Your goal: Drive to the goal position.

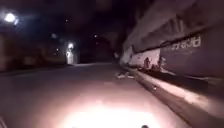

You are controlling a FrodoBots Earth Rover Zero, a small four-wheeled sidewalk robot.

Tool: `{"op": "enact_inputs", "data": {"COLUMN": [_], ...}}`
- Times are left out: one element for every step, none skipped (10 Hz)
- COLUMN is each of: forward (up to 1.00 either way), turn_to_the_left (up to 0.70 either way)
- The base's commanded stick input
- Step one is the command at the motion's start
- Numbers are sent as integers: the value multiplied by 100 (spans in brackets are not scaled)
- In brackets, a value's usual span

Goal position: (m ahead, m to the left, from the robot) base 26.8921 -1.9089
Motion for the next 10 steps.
{"op": "enact_inputs", "data": {"forward": [70, 70, 70, 70, 70, 70, 70, 70, 70, 70], "turn_to_the_left": [0, 0, 0, 0, 0, 0, 0, 0, 0, 0]}}
